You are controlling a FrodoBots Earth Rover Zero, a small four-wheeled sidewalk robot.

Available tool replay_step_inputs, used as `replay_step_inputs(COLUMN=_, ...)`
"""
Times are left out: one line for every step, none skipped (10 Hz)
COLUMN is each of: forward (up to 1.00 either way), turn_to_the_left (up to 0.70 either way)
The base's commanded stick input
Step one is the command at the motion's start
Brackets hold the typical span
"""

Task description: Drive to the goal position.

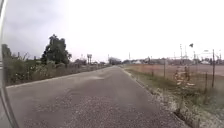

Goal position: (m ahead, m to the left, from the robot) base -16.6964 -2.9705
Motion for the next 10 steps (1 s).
replay_step_inputs(forward=0.09, turn_to_the_left=0.0)
replay_step_inputs(forward=0.08, turn_to_the_left=0.0)
replay_step_inputs(forward=0.08, turn_to_the_left=0.0)
replay_step_inputs(forward=0.08, turn_to_the_left=0.0)
replay_step_inputs(forward=0.08, turn_to_the_left=0.0)
replay_step_inputs(forward=0.08, turn_to_the_left=0.0)
replay_step_inputs(forward=0.08, turn_to_the_left=0.0)
replay_step_inputs(forward=0.08, turn_to_the_left=0.0)
replay_step_inputs(forward=0.08, turn_to_the_left=0.0)
replay_step_inputs(forward=0.08, turn_to_the_left=0.0)
